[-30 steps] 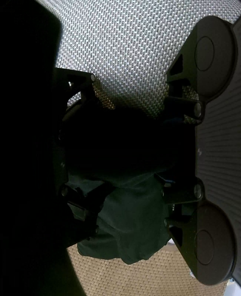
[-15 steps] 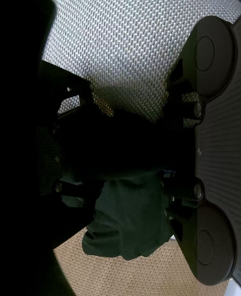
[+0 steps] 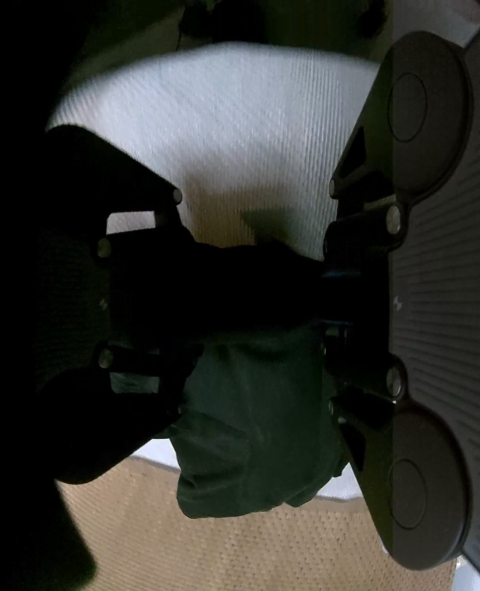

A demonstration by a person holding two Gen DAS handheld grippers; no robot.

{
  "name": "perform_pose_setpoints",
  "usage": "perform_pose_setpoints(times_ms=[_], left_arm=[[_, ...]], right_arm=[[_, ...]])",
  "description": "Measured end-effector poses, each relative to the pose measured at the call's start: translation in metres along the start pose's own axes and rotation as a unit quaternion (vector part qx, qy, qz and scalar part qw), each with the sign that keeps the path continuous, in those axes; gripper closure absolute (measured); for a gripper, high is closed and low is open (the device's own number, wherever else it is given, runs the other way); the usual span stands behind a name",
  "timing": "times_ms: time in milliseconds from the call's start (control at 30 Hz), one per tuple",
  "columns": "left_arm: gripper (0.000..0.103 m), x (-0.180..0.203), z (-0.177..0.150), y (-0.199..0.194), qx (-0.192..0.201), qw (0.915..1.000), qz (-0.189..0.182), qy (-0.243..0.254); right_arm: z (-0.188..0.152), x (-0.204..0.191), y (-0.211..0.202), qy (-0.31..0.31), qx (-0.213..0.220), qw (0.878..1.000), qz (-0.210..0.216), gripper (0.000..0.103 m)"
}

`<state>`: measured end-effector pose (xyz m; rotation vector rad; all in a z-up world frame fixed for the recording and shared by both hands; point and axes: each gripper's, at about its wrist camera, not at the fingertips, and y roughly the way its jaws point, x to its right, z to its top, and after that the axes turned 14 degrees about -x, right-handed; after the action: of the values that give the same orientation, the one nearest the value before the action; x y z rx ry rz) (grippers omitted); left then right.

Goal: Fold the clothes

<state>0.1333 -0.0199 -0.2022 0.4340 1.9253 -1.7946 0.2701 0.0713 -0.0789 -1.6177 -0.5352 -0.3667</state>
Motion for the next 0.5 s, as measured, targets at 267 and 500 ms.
perform_pose_setpoints(times_ms=[267,500], left_arm=[[0.082,0.037,-0.01,-0.078,0.0,0.9961,-0.088,0.006],[0.082,-0.003,0.005,-0.065,0.005,0.9923,-0.122,-0.018]], right_arm=[[-0.102,-0.126,-0.083,-0.003,0.034,0.995,0.09,0.064],[-0.109,-0.152,-0.106,-0.003,0.044,0.99,0.137,0.064]])
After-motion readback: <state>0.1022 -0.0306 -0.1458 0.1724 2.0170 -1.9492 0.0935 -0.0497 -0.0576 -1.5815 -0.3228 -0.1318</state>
